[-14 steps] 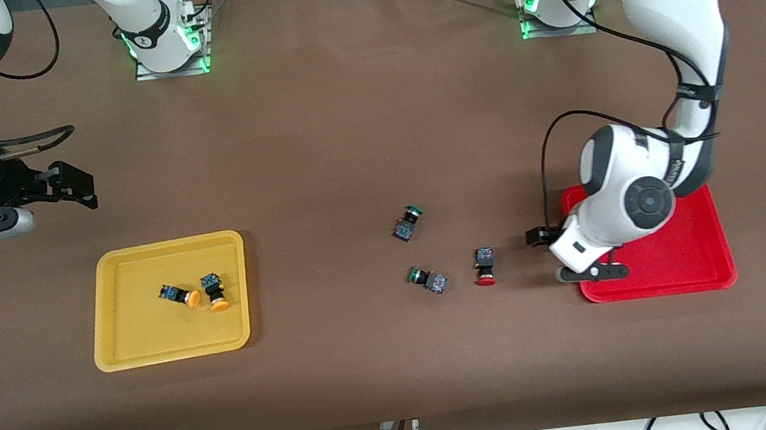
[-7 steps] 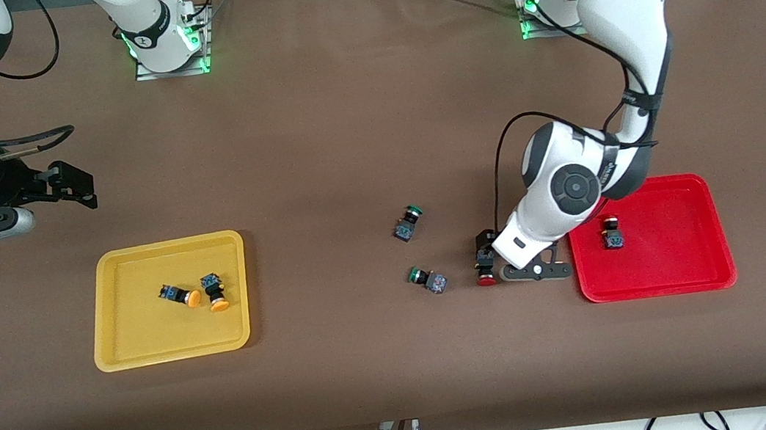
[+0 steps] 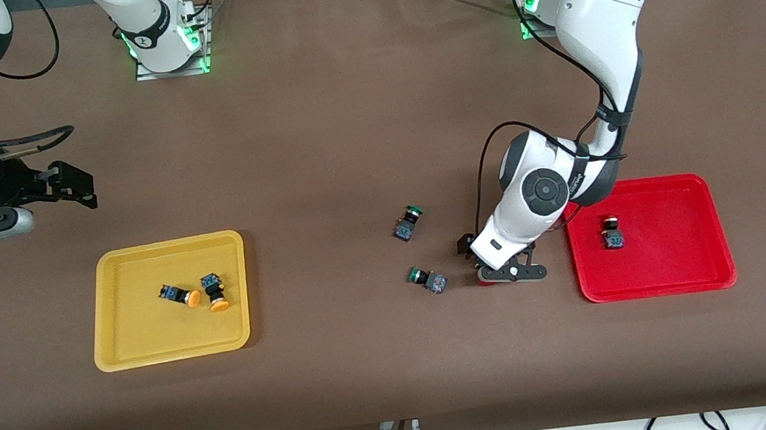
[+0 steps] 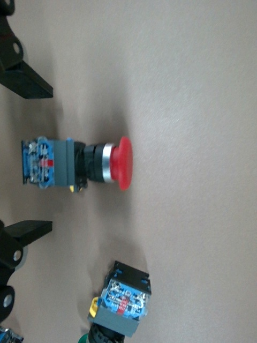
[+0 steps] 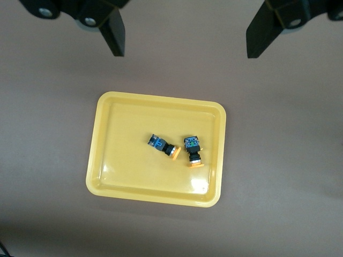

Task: Place red and yellow buttons in trays
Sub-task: 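Reach the left gripper to the other red-cap button and grasp it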

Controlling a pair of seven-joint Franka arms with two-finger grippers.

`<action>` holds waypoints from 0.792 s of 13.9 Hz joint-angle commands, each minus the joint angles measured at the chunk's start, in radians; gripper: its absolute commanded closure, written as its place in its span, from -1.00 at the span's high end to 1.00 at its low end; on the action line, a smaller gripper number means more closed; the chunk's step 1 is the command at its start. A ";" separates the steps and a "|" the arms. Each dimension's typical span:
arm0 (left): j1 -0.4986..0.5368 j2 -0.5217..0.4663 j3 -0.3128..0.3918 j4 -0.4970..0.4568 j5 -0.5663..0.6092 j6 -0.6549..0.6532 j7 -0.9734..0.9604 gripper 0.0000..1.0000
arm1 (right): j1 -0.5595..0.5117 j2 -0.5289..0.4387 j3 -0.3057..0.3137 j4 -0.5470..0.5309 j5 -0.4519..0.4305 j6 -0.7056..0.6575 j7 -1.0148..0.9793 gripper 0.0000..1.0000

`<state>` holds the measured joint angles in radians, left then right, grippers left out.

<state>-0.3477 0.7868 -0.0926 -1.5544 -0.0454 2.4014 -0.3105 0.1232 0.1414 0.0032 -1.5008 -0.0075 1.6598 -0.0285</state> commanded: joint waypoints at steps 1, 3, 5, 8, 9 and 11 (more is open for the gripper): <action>-0.042 0.019 0.027 0.014 0.010 0.007 -0.032 0.93 | -0.011 0.001 0.012 0.017 0.001 -0.020 0.012 0.99; -0.042 0.020 0.031 0.014 0.036 0.008 -0.032 0.62 | -0.011 0.001 0.012 0.017 0.001 -0.020 0.013 0.99; -0.042 0.023 0.030 0.016 0.100 0.008 -0.047 0.01 | -0.011 0.001 0.012 0.017 0.001 -0.020 0.013 0.99; -0.042 0.020 0.031 0.017 0.111 0.007 -0.071 -0.84 | -0.011 0.000 0.012 0.017 0.001 -0.020 0.013 0.99; -0.039 0.017 0.031 0.019 0.111 0.005 -0.071 -0.87 | -0.011 0.001 0.012 0.017 0.003 -0.020 0.013 0.99; -0.022 0.009 0.033 0.042 0.111 -0.005 -0.070 -0.87 | -0.011 0.001 0.012 0.017 0.003 -0.022 0.013 0.99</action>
<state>-0.3773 0.7995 -0.0678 -1.5432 0.0406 2.4036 -0.3634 0.1232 0.1414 0.0032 -1.5008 -0.0075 1.6598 -0.0284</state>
